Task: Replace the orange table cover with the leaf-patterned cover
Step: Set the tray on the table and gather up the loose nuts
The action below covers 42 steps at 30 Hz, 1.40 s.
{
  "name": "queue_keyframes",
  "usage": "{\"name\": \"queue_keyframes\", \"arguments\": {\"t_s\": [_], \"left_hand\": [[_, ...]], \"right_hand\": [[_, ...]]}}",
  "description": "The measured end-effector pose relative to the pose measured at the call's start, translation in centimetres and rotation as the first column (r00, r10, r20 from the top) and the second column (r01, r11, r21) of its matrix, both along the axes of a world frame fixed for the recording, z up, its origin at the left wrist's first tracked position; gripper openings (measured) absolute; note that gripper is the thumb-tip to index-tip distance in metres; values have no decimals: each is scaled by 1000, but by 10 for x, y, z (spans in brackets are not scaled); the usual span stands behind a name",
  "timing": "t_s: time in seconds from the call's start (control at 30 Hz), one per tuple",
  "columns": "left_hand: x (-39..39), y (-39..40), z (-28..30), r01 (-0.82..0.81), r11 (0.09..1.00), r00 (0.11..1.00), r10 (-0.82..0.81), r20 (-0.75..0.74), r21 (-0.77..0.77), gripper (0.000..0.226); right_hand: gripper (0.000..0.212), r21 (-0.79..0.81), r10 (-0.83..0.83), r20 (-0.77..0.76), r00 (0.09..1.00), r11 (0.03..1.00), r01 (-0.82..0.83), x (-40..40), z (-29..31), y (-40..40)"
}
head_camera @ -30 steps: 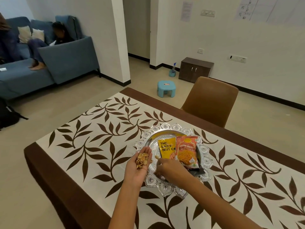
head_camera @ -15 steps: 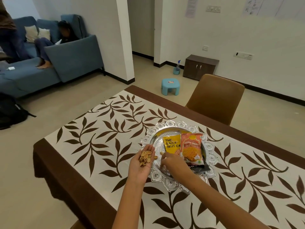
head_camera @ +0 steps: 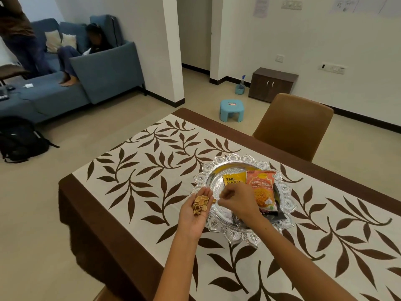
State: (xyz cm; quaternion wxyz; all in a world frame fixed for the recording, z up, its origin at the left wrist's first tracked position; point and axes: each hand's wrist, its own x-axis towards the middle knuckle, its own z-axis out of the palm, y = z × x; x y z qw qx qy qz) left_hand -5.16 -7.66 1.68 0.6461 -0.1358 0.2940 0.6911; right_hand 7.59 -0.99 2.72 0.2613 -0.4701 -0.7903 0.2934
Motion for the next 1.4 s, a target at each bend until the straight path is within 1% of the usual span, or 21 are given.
{"name": "queue_keyframes", "arguments": {"t_s": [0.07,0.1,0.17,0.2,0.3,0.33,0.37,0.4,0.47,0.53,0.63,0.73,0.8,0.87,0.93,1.03,1.13,1.23,1.3,1.37,1.4], "left_hand": [[2,1,0,-7,1000,1000,7,-20,1,34],[3,1,0,-4,1000,999,4,-32,3,34],[5,2,1,1,1000,1000,-1,-29,4,31],[5,2,3,-3,1000,1000,3,-6,3,30],[1,2,3,-13,1000,999,13,32,11,33],[-2,1,2,-17,1000,999,17,31,12,34],[-4,-1,1,-24,1000,999,23,27,10,34],[-6,-3,1,-32,999,999,31,23,9,34],[-9,-5,1,-43,999,999,43,14,9,35],[-9,-5,1,-41,999,999,41,11,11,35],[-9,-5,2,-41,999,999,41,2,2,36],[-9,-5,2,-46,999,999,46,2,-21,36],[-8,-4,2,-43,998,999,43,-9,-38,35],[-7,-2,3,-35,999,999,34,-26,-39,34],[-5,0,5,-45,998,999,43,-27,-41,32],[0,5,6,-38,997,999,38,-9,-69,27],[6,10,12,-29,998,1000,29,-4,-56,22],[9,13,14,-29,999,999,30,20,-23,25],[8,14,13,-28,1000,999,28,43,-1,30],[6,13,12,-30,1000,998,29,50,1,32],[6,13,11,-29,1000,998,29,48,-2,32]], "right_hand": [[9,-35,28,-183,983,999,-35,-10,16,-6],[8,-57,68,-231,971,995,-83,-15,21,-8],[7,-57,135,-220,966,987,-151,-22,25,-10],[9,-26,129,-201,971,990,-137,-24,24,-9],[17,72,-11,-219,976,997,27,-19,15,0],[20,86,-39,-165,985,995,54,-18,9,4],[23,83,-32,-53,998,996,36,-17,2,8],[27,62,10,79,997,998,-15,-17,-9,10],[35,38,143,294,945,986,-161,-18,-31,8],[31,124,198,361,911,958,-258,-17,-51,3],[10,211,135,346,928,953,-217,-15,-55,0],[14,194,86,333,939,968,-157,-17,-51,7],[14,120,30,184,982,991,-53,-18,-38,14],[10,88,-17,-35,999,996,20,-22,-18,15],[9,121,76,-148,986,991,-59,-26,2,10],[12,114,261,-146,954,963,-245,-28,13,-5],[17,164,297,-120,947,947,-276,-24,9,-5],[17,197,213,-196,957,965,-174,-16,12,4],[14,211,71,-228,971,977,-22,-5,10,16],[12,188,-73,-131,989,977,97,9,3,31],[15,162,-118,-9,993,980,117,15,-1,36]]}}
